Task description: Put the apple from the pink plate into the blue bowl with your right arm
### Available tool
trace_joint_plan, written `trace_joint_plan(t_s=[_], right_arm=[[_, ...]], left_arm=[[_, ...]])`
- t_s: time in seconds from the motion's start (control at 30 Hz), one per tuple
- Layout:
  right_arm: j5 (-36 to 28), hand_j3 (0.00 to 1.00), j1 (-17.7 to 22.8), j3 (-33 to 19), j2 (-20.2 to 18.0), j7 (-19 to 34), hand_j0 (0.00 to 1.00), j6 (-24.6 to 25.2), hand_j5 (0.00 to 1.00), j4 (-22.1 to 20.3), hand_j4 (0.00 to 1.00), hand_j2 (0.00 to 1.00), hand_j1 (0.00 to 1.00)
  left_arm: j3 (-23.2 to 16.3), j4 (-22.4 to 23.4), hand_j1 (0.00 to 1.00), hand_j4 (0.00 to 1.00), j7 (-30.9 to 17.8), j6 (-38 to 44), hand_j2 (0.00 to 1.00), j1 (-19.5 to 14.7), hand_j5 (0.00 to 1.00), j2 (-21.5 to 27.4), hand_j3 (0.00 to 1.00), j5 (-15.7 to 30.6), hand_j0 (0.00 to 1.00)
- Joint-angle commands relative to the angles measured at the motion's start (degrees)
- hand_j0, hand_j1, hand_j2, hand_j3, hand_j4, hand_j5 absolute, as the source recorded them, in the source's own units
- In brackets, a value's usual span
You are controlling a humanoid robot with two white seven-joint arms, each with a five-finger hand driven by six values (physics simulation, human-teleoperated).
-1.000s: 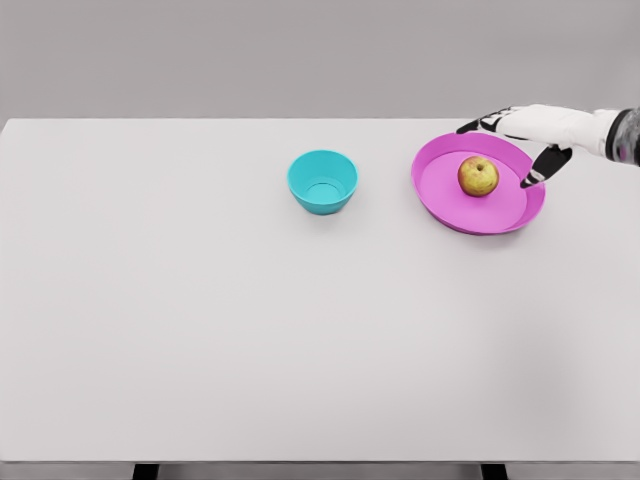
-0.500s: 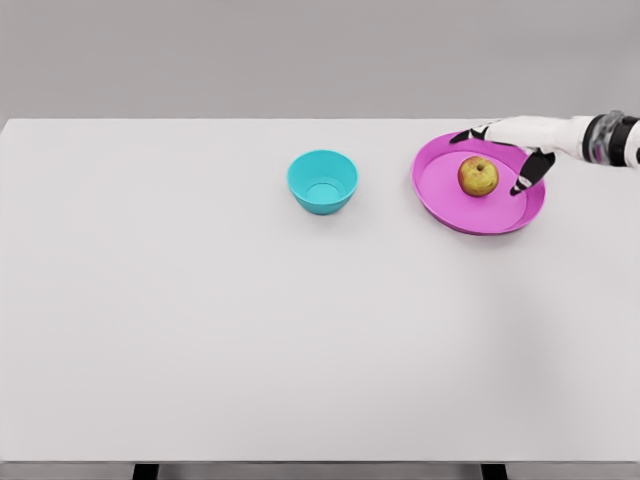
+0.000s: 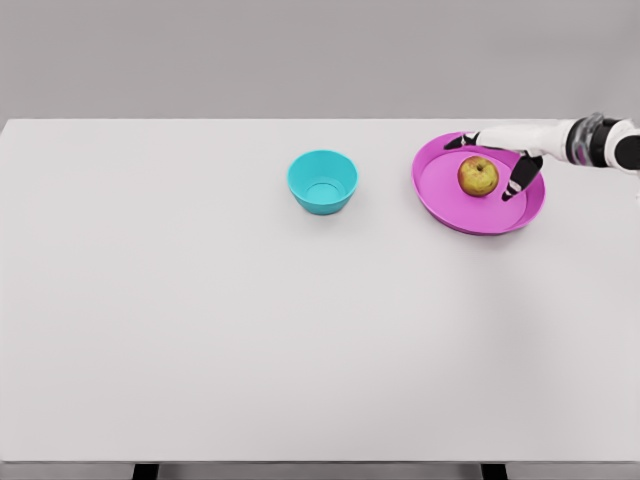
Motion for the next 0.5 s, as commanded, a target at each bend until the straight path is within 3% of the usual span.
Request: trace_joint_plan(t_s=[0.0, 0.47], right_arm=[[-0.26, 1.0, 0.0, 0.07, 0.67, -0.02, 1.0, 0.13, 1.0, 1.62, 1.0, 1.0, 1.0], [-0.17, 1.0, -0.79, 0.68, 2.16, -0.02, 1.0, 0.13, 1.0, 4.26, 1.0, 1.0, 1.0]], left_arm=[[-0.01, 0.0, 1.0, 1.0, -0.01, 0.0, 1.0, 0.0, 1.0, 0.0, 1.0, 0.06, 1.0], [-0.01, 0.0, 1.0, 1.0, -0.01, 0.0, 1.0, 0.09, 1.0, 0.0, 1.0, 0.06, 1.0]])
